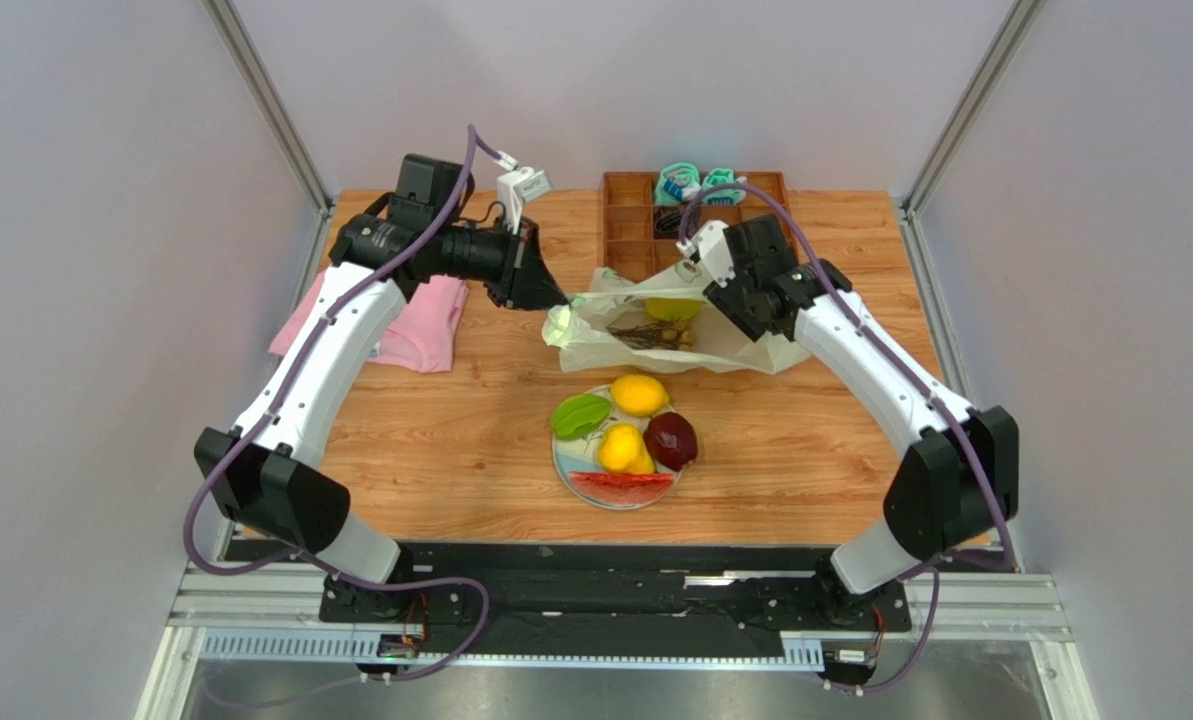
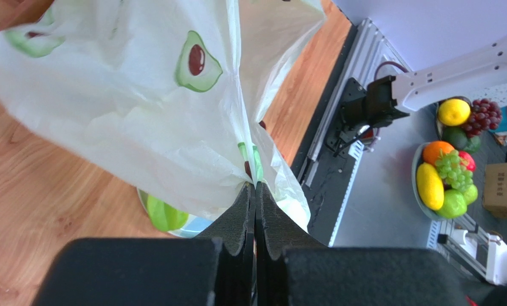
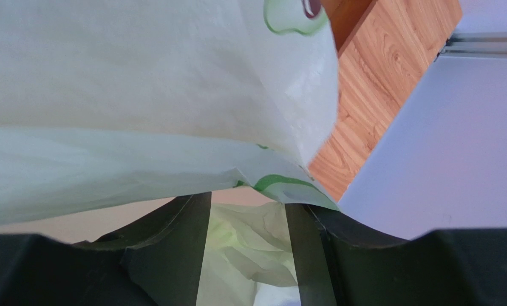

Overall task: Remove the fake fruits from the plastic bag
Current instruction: Adjust the plastic bag at the center of the board.

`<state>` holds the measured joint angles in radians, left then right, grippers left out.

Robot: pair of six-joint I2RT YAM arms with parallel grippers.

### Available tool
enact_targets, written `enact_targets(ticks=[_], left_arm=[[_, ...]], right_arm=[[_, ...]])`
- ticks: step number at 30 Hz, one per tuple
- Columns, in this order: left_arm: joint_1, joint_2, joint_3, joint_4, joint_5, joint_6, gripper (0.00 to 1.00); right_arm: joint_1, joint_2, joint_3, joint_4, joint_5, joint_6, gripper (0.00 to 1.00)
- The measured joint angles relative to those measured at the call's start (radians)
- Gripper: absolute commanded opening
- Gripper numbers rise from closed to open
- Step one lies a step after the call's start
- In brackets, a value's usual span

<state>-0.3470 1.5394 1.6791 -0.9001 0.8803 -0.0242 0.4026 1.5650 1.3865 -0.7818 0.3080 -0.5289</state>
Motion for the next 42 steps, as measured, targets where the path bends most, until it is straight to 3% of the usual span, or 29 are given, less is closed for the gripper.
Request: enact_targets(ticks=[3,9,11,15,18,22,28,36,42], left_arm=[[-0.012,-0.028,-0.005,0.000,0.030,-0.002,0.00],[-0.047,-0.042,-0.048,-0.001,0.054,-0.016,0.00],[-0.050,-0.042,-0.050,-0.006,0.053,-0.016,0.00],[-0.050,-0.041,-0.049,-0.017,0.053,-0.013,0.00],[-0.050,-0.036,-0.048,-0.033,0.052,-0.008,0.00],[-0.049,-0.031,-0.047,-0.059,0.044,0.014,0.00],[-0.048,-0.030,-0.047,-0.092,0.041,0.055,0.00],[-0.046,-0.007,-0.047,-0.108,0.046,0.074,0.00],[-0.043,0.034,-0.031,-0.113,0.064,0.075,0.00]], right_arm=[[0.011,-0.099,-0.052,-0.042,-0.041,-0.011,0.53],[0.116,-0.243,-0.056,-0.124,-0.317,-0.117,0.52],[0.176,-0.235,-0.049,-0.127,-0.374,-0.158,0.44],[0.258,-0.119,0.000,-0.145,-0.446,-0.229,0.38],[0.261,0.019,0.057,-0.146,-0.428,-0.249,0.41],[0.252,0.180,0.134,-0.138,-0.366,-0.257,0.52],[0.237,0.257,0.152,-0.071,-0.290,-0.258,0.64],[0.235,0.370,0.217,0.042,-0.214,-0.244,0.67],[0.222,0.501,0.356,0.008,-0.218,-0.235,0.61]])
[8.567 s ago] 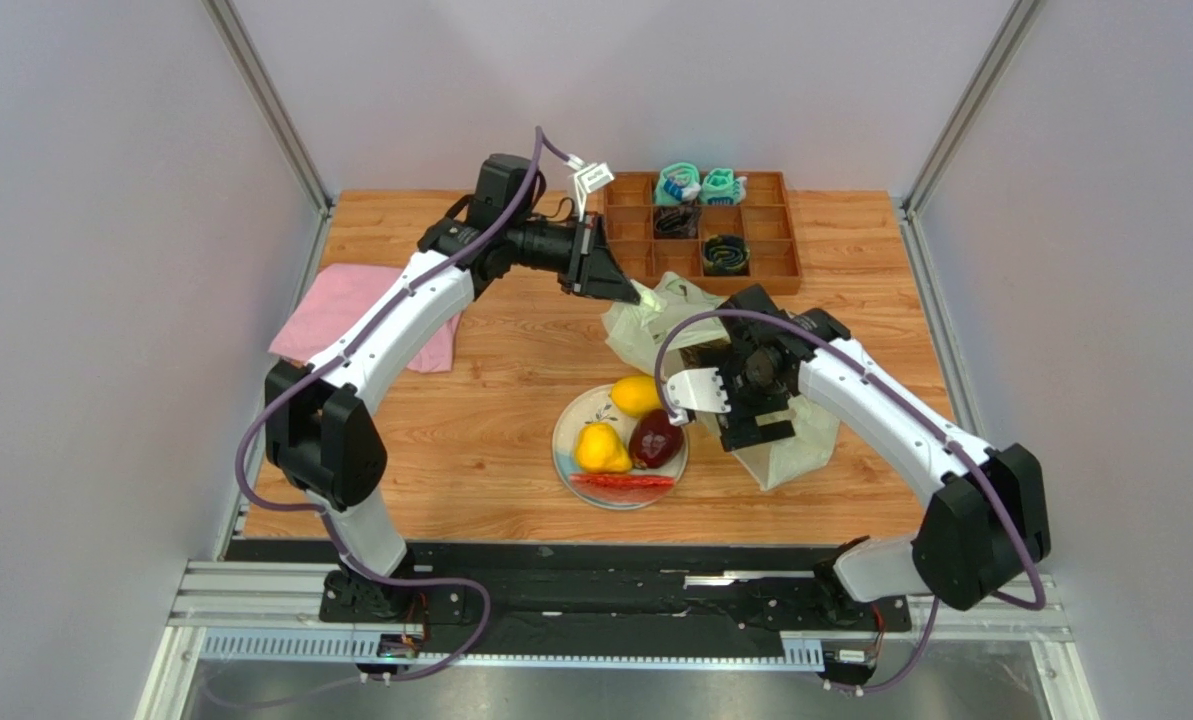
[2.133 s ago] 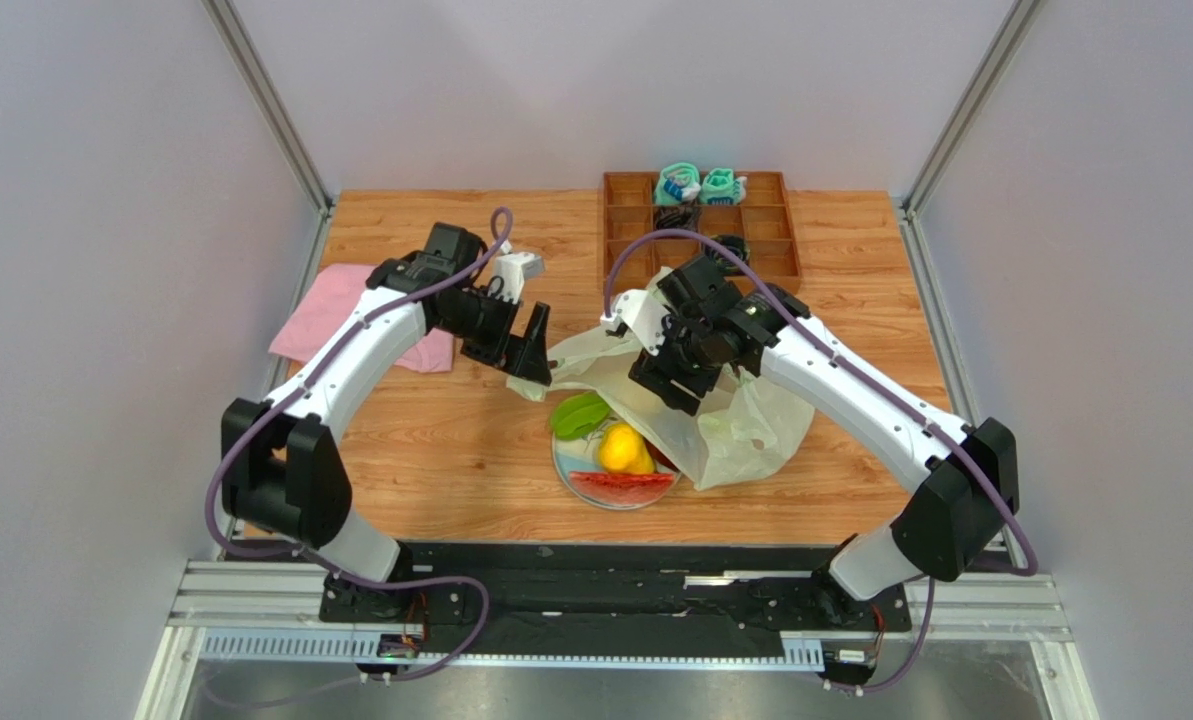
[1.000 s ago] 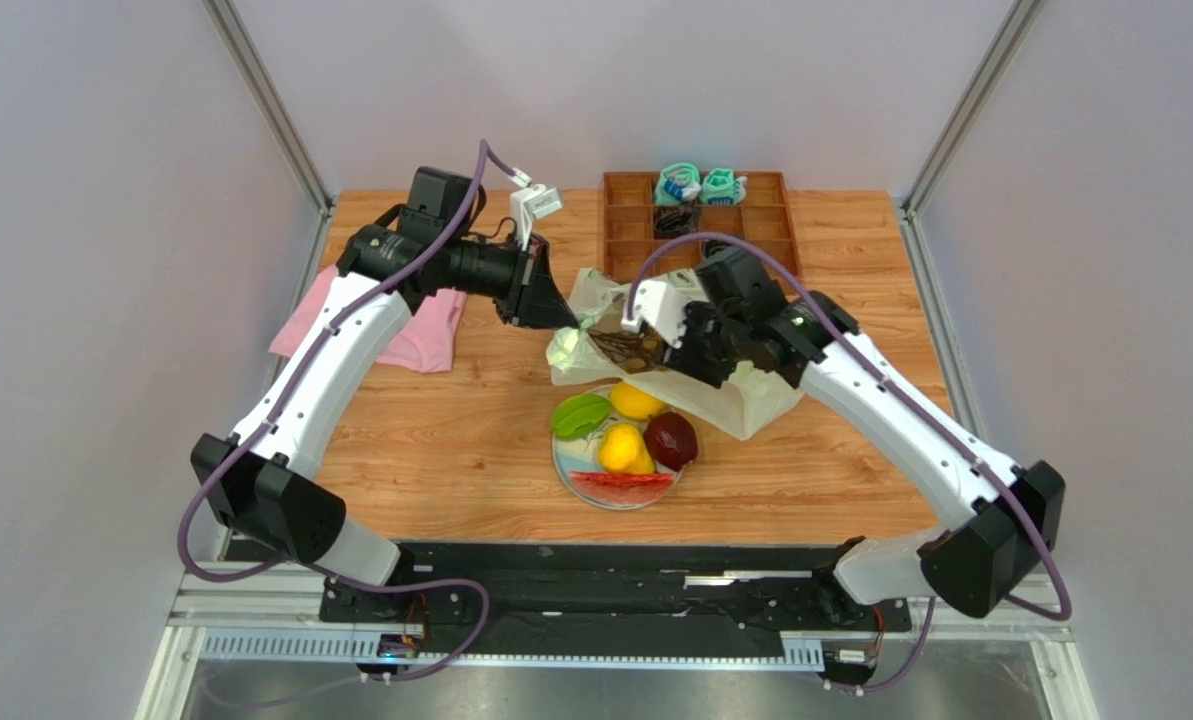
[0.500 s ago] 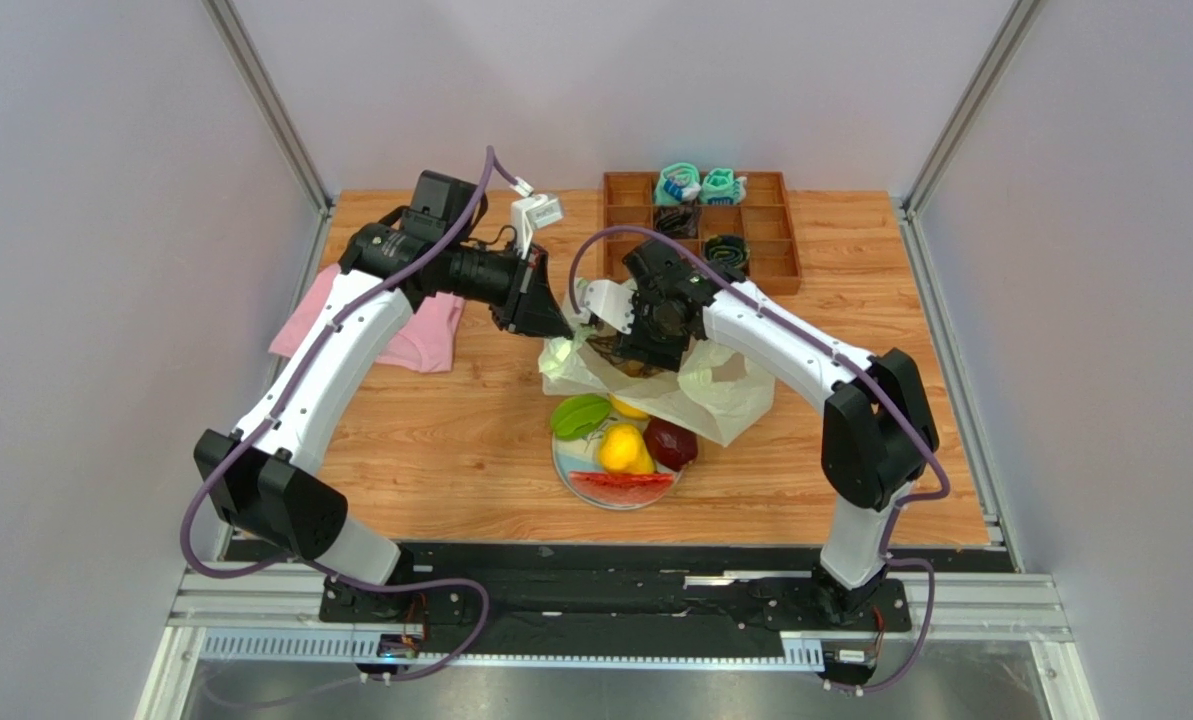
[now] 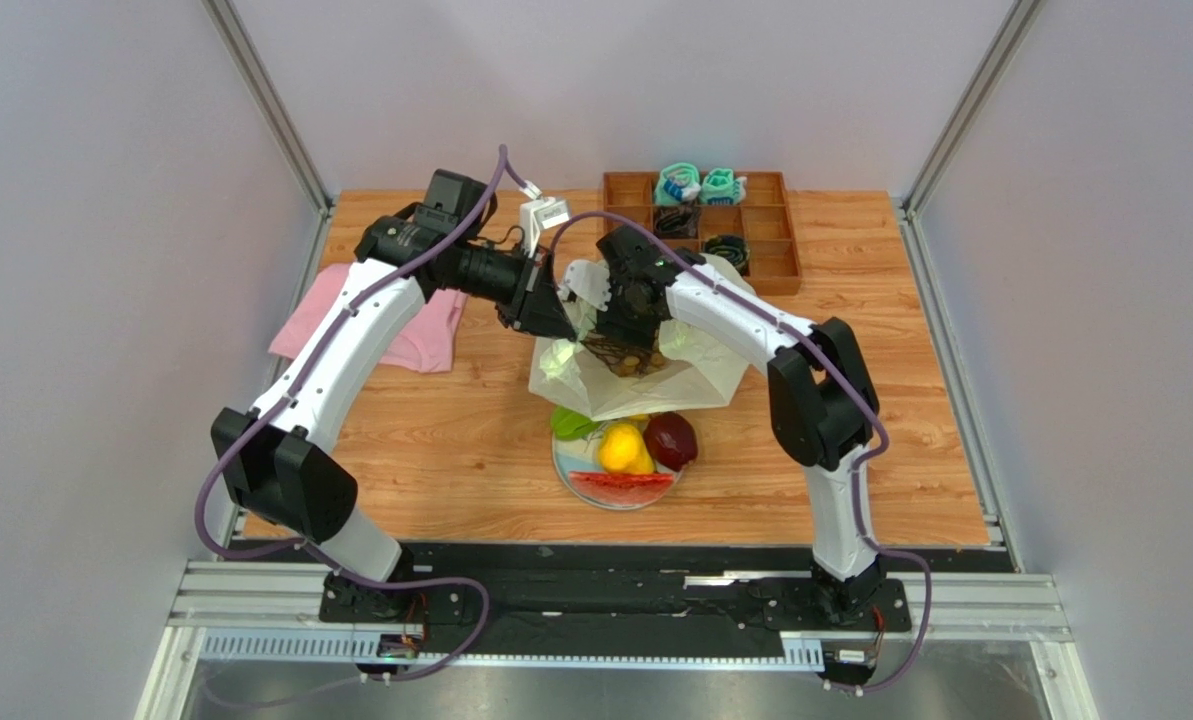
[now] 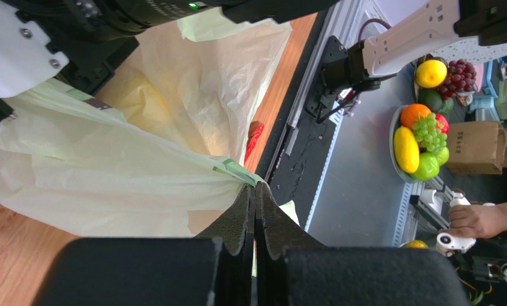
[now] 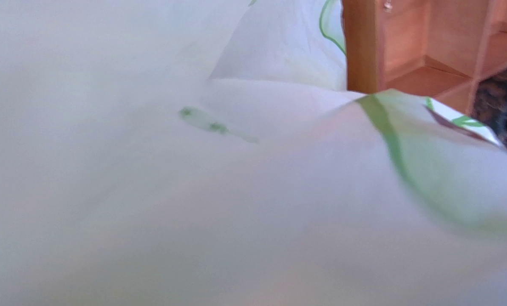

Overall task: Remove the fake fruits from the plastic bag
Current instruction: Take out the fake fruit from the plastic bag.

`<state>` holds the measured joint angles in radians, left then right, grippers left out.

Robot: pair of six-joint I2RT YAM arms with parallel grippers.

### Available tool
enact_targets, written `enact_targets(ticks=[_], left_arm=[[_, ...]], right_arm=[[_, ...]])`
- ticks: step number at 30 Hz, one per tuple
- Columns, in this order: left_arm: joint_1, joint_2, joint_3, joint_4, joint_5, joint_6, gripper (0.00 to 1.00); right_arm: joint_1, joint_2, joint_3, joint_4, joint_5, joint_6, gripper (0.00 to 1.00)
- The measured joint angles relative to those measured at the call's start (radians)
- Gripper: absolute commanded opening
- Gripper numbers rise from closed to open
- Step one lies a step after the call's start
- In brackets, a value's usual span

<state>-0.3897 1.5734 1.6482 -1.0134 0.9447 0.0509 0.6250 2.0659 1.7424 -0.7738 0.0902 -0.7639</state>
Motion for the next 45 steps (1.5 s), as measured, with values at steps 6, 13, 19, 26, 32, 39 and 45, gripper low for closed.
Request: enact_targets(ticks=[6,13,19,26,32,39,45], left_arm=[[0.010,0.008,0.017,0.004,-0.004,0.000,0.00],[0.012,0.011,0.017,0.009,-0.008,-0.002,0.00],[0.011,0.018,0.018,0.019,-0.014,-0.006,0.00],[0.011,0.119,0.135,0.060,-0.018,-0.035,0.00],[0.011,0.216,0.286,0.096,-0.025,-0.060,0.00],[0.010,0.305,0.410,0.127,-0.087,-0.073,0.00],[0.011,0.340,0.437,0.134,-0.146,-0.076,0.00]], right_arm=[[-0.020,0.101,0.065,-0.080,-0.035,0.002,0.59],[-0.038,0.113,0.064,-0.131,-0.069,-0.002,0.11],[-0.051,0.069,0.021,-0.159,-0.121,0.000,0.02],[-0.053,-0.266,-0.077,-0.209,-0.188,0.000,0.00],[-0.053,-0.562,-0.136,-0.222,-0.266,0.007,0.00],[-0.052,-0.655,-0.214,-0.299,-0.273,0.031,0.00],[-0.052,-0.760,-0.205,-0.393,-0.240,0.055,0.00]])
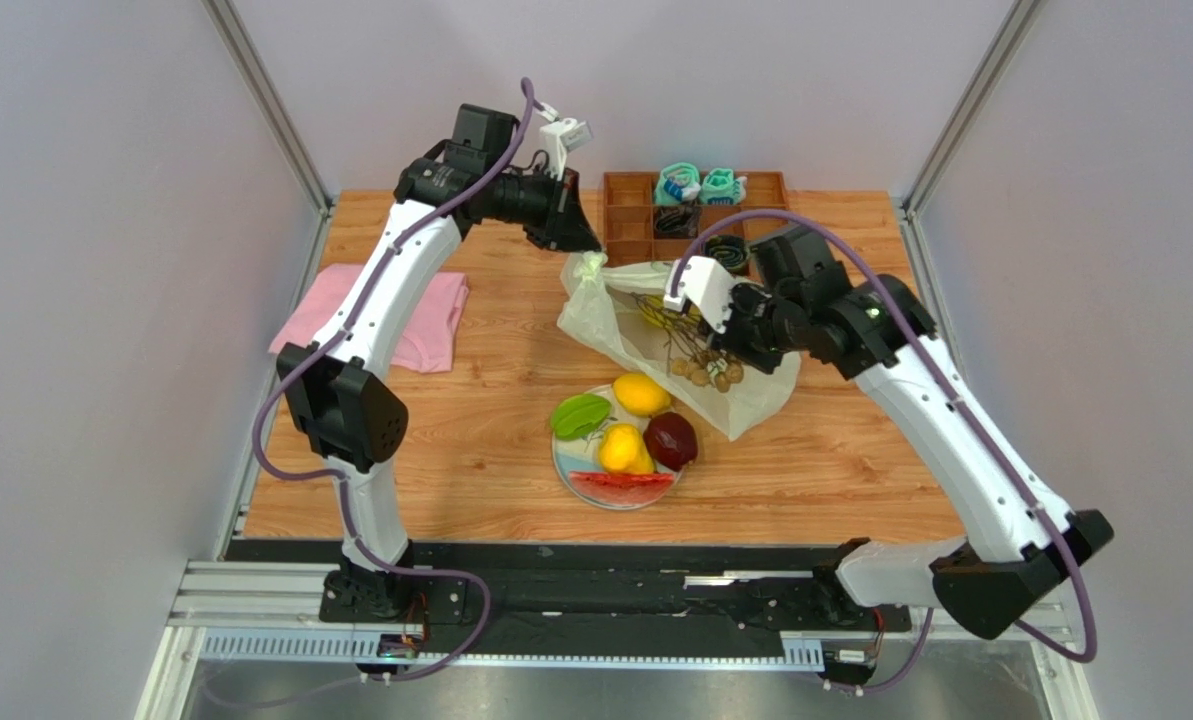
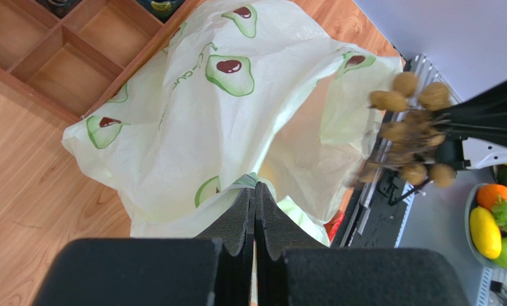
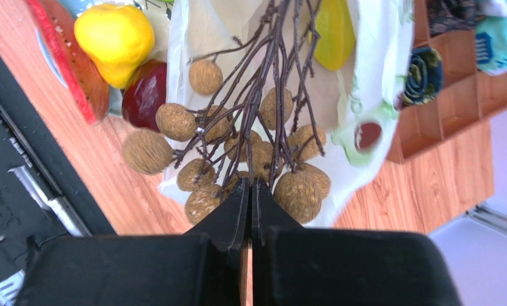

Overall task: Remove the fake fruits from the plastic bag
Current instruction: Take out the fake fruit from the plastic bag, then place the fake fruit on the plate.

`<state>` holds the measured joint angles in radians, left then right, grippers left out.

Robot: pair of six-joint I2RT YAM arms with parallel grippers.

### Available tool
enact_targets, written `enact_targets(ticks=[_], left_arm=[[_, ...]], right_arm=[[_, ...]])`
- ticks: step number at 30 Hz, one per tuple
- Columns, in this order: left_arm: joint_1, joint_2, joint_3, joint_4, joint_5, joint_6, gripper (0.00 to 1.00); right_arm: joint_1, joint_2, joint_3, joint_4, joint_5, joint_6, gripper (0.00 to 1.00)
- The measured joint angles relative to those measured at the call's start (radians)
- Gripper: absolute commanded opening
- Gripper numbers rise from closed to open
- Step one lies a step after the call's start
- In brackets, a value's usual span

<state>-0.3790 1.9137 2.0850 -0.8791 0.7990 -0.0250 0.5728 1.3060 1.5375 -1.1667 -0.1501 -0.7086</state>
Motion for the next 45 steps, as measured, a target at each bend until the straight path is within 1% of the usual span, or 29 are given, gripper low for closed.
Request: enact_targets(ticks=[2,7,10,12,16,19,22,25,33,35,36,37,38,39,40,41,43,45], left_arm=[[0.000,0.000,0.000,0.001,-0.013,0.000,0.00],[0.000,0.000,0.000,0.002,-0.015,0.000,0.00],[0.000,0.000,0.000,0.001,-0.011,0.000,0.00],[0.000,0.000,0.000,0.001,-0.010,0.000,0.00],[0.000,0.000,0.000,-0.001,-0.007,0.004,0.00],[0.000,0.000,0.000,-0.001,-0.004,0.005,0.00],[0.000,-0.001,-0.008,0.000,-0.003,0.006,0.00],[0.000,-0.008,-0.031,-0.002,-0.003,0.013,0.00],[0.000,-0.077,-0.119,-0.023,-0.001,0.040,0.00],[0.000,-0.103,-0.138,-0.027,0.004,0.042,0.00],[0.000,-0.112,-0.142,-0.029,0.006,0.043,0.00],[0.000,-0.119,-0.143,-0.030,0.008,0.043,0.00],[0.000,-0.126,-0.143,-0.029,0.011,0.043,0.00],[0.000,-0.134,-0.143,-0.029,0.014,0.043,0.00],[0.000,-0.135,-0.143,-0.029,0.015,0.043,0.00],[0.000,-0.137,-0.143,-0.029,0.017,0.043,0.00],[0.000,-0.137,-0.143,-0.028,0.024,0.042,0.00],[0.000,-0.137,-0.143,-0.028,0.029,0.042,0.00]], right_arm=[[0.000,-0.035,0.061,-0.068,0.013,0.005,0.00],[0.014,-0.136,0.157,-0.136,-0.010,0.010,0.00],[0.064,-0.169,0.173,-0.157,-0.030,0.024,0.00],[0.124,-0.170,0.177,-0.171,-0.043,0.037,0.00],[0.252,-0.126,0.164,-0.175,-0.057,0.051,0.00],[0.304,-0.085,0.092,-0.174,-0.074,0.051,0.00],[0.311,-0.033,0.006,-0.158,-0.080,0.051,0.00],[0.310,0.026,-0.046,-0.127,-0.076,0.051,0.00],[0.310,0.172,-0.078,-0.014,-0.050,0.058,0.00],[0.310,0.208,-0.084,0.005,-0.036,0.058,0.03],[0.311,0.224,-0.087,0.006,-0.032,0.058,0.06],[0.310,0.235,-0.093,0.009,-0.029,0.057,0.20],[0.310,0.244,-0.105,0.012,-0.026,0.057,0.25],[0.310,0.249,-0.121,0.012,-0.023,0.055,0.34],[0.310,0.251,-0.130,0.011,-0.018,0.060,0.49],[0.310,0.252,-0.134,0.006,-0.007,0.060,0.52],[0.310,0.251,-0.134,0.009,0.010,0.067,0.55],[0.310,0.251,-0.122,0.007,0.026,0.069,0.56]])
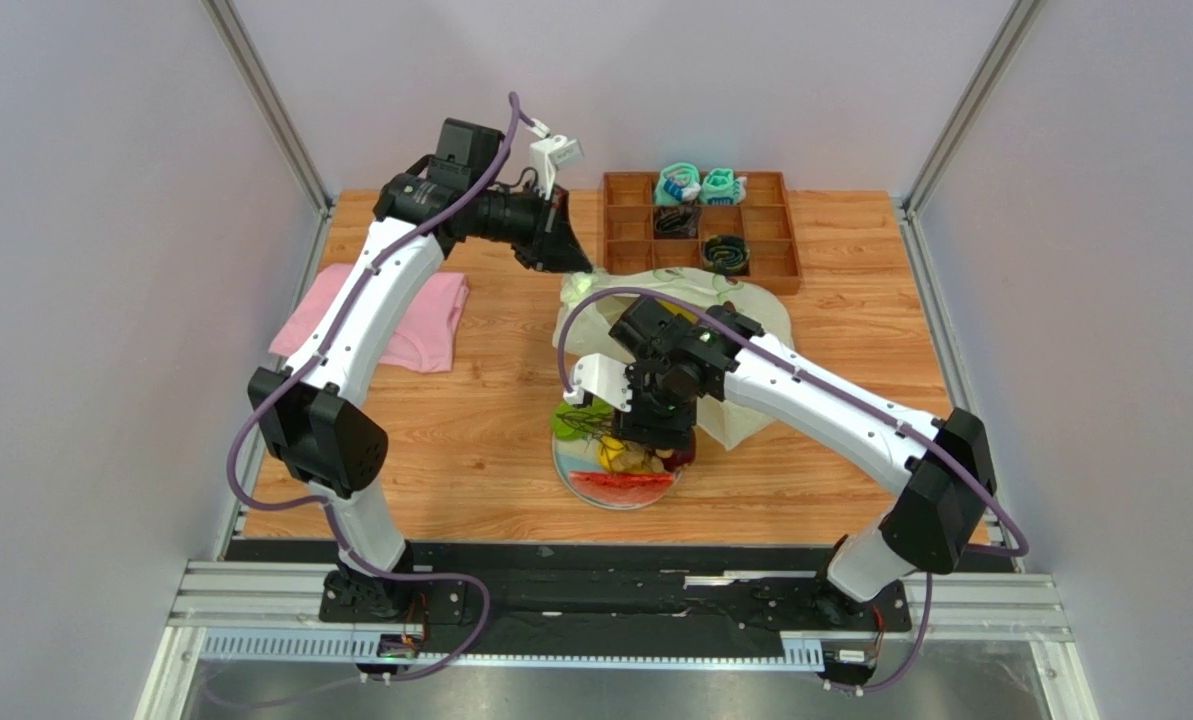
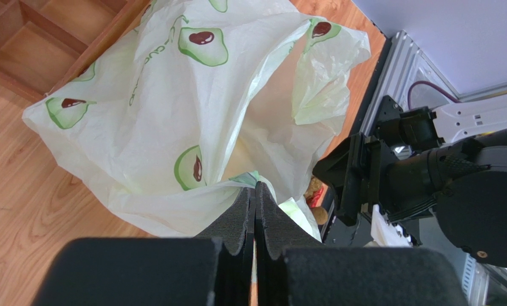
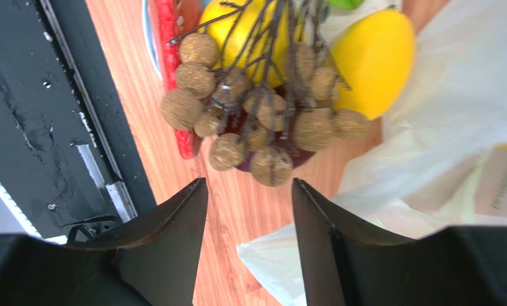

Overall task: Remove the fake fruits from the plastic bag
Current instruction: Place the fake fruit on the plate.

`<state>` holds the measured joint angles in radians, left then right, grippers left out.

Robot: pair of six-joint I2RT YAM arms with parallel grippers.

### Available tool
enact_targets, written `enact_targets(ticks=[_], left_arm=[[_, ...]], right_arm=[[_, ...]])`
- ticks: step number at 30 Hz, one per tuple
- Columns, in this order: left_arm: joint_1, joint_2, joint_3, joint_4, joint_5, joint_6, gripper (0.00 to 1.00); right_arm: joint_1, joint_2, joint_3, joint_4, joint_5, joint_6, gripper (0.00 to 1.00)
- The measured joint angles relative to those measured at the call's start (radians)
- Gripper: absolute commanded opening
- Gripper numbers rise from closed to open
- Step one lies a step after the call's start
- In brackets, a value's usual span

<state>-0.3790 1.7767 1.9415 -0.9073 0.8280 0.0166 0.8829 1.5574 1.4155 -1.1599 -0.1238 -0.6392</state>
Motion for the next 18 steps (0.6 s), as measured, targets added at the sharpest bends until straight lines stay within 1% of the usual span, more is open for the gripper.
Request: enact_targets(ticks=[3,4,5,7,9,10,11,12,14,17,18], left_arm=[[0.000,0.000,0.000,0.005,0.010,-0.004,0.00],[0.000,0.000,0.000,0.006,0.013,-0.005,0.00],[0.000,0.000,0.000,0.008,0.014,-0.007,0.00],[0.000,0.000,0.001,0.011,0.024,-0.013,0.00],[0.000,0.000,0.004,0.012,0.032,-0.019,0.00],[0.000,0.000,0.005,0.013,0.037,-0.024,0.00],[0.000,0.000,0.009,0.014,0.044,-0.031,0.00],[0.000,0.000,0.010,0.019,0.053,-0.037,0.00],[0.000,0.000,0.012,0.023,0.066,-0.049,0.00],[0.000,0.000,0.016,0.029,0.091,-0.067,0.00],[0.000,0.000,0.019,0.030,0.098,-0.072,0.00]], right_arm=[[-0.007,0.000,0.070,-0.028,0.011,0.011,0.57],[-0.012,-0.002,0.109,-0.036,0.010,0.019,0.60],[-0.022,-0.008,0.148,-0.037,0.001,0.037,0.60],[-0.057,-0.034,0.212,-0.025,-0.018,0.084,0.72],[-0.108,-0.081,0.228,0.005,-0.028,0.142,0.79],[-0.141,-0.113,0.225,0.027,-0.027,0.175,0.79],[-0.165,-0.139,0.217,0.048,-0.023,0.195,0.77],[-0.194,-0.170,0.203,0.076,-0.010,0.210,0.70],[-0.228,-0.200,0.183,0.102,0.021,0.221,0.64],[-0.232,-0.176,0.155,0.127,0.066,0.222,0.47],[-0.232,-0.156,0.147,0.133,0.074,0.220,0.35]])
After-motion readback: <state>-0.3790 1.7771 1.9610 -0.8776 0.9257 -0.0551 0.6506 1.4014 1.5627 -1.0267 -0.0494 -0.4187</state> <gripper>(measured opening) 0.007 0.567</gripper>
